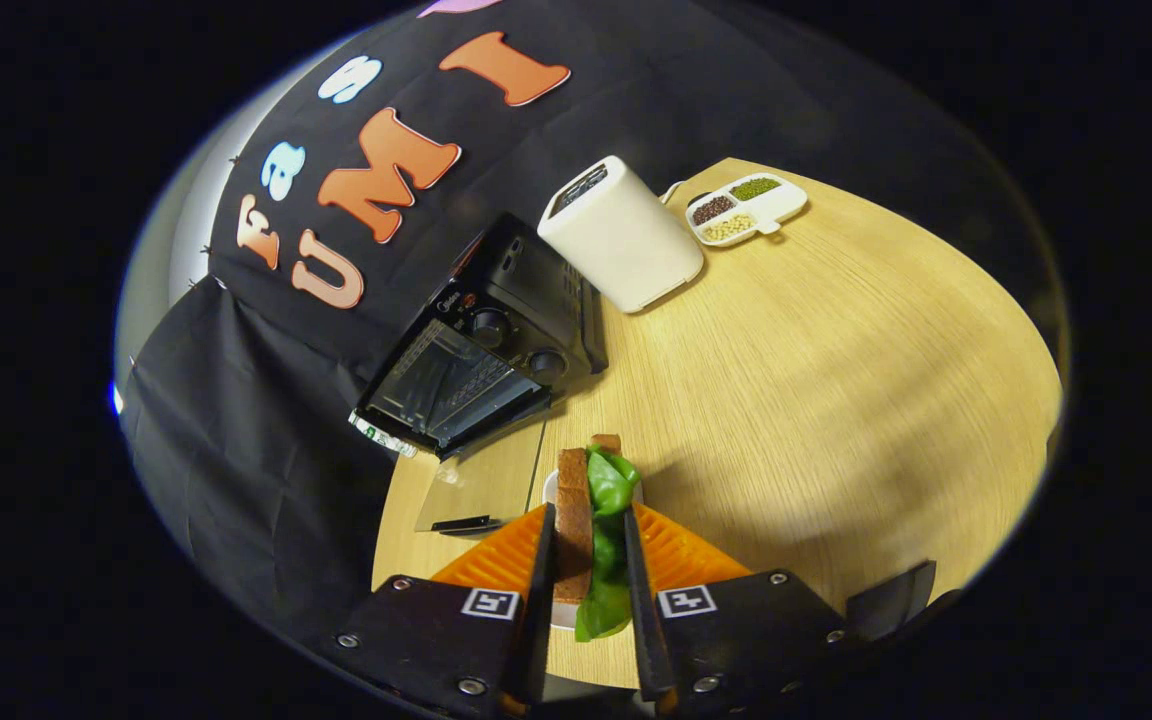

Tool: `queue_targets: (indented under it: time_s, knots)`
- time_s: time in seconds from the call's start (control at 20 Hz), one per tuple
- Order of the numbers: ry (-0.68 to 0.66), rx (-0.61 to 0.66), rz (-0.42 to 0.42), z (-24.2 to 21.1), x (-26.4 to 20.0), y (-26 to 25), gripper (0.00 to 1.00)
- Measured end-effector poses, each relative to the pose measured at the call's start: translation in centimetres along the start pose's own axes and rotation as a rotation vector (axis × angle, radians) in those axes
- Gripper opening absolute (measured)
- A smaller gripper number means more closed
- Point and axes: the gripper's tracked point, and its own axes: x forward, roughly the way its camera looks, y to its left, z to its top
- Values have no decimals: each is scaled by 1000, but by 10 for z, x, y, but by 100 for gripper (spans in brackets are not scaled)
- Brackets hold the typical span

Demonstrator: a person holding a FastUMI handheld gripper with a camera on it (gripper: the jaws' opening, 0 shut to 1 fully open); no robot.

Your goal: Open the toaster oven, put the food inside, and close the toaster oven door.

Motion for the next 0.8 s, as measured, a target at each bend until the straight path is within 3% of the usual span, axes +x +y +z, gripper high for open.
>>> queue_targets:
  time_s: [0.05,0.15,0.4,0.8]
  knots:
    - [-22,-4,0,4,-2,2,29]
    - [-71,0,33,15,-11,16,26]
    - [-200,-2,117,43,-13,71,26]
    - [-266,142,222,49,74,147,26]
